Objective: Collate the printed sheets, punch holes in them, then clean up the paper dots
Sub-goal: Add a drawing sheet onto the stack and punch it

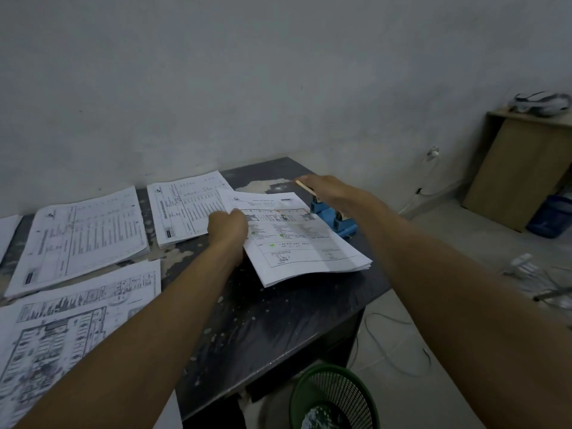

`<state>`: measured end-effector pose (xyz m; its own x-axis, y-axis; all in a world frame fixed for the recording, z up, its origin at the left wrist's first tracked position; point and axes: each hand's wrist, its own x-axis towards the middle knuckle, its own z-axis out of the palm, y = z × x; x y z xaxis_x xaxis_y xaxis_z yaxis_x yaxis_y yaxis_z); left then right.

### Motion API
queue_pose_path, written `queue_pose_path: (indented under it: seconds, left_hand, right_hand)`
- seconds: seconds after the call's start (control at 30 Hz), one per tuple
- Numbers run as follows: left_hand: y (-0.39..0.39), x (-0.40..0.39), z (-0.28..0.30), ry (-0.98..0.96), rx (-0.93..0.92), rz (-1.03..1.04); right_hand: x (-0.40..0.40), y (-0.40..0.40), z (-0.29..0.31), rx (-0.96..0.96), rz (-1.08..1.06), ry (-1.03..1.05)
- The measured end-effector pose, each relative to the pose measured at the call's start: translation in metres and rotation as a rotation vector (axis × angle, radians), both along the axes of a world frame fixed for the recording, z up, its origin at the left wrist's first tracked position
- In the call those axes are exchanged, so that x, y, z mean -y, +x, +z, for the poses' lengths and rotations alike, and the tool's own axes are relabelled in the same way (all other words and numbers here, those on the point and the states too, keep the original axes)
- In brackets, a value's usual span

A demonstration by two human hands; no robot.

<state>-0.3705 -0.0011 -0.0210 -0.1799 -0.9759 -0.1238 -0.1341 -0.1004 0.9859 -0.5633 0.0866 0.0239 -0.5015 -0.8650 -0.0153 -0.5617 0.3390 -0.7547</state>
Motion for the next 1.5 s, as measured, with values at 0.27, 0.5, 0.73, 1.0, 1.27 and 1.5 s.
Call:
queue_pose_path:
  seconds: [0.27,0.5,0.73,1.0,1.27,1.5]
  left_hand:
    - [-0.007,-0.015,-0.018,0.008,0.015,0.037]
    - [-0.012,-0.023,-0.038,0.051,-0.041,0.057]
    - [-0.015,-0.023,-0.038,0.049,0.004,0.073]
    - [-0.016,-0.022,-0.037,0.044,0.009,0.089]
    - [-0.016,-0.021,-0.039,-0.008,0.019,0.075]
    - [-0.016,-0.021,-0.04,-0.06,0.059,0.067]
  right_hand:
    - [0.002,-0.001,-0.002,-0.01,0.017,0.032]
    - [0.004,-0.001,-0.002,-0.023,0.027,0.065]
    - [0.001,0.004,-0.001,-0.039,0.052,0.061]
    - [0.0,0.008,0.002,0.001,0.046,0.058]
    - [-0.001,0.007,0.002,0.012,0.03,0.056]
    - [-0.003,0.011,0.004,-0.097,0.083,0.085]
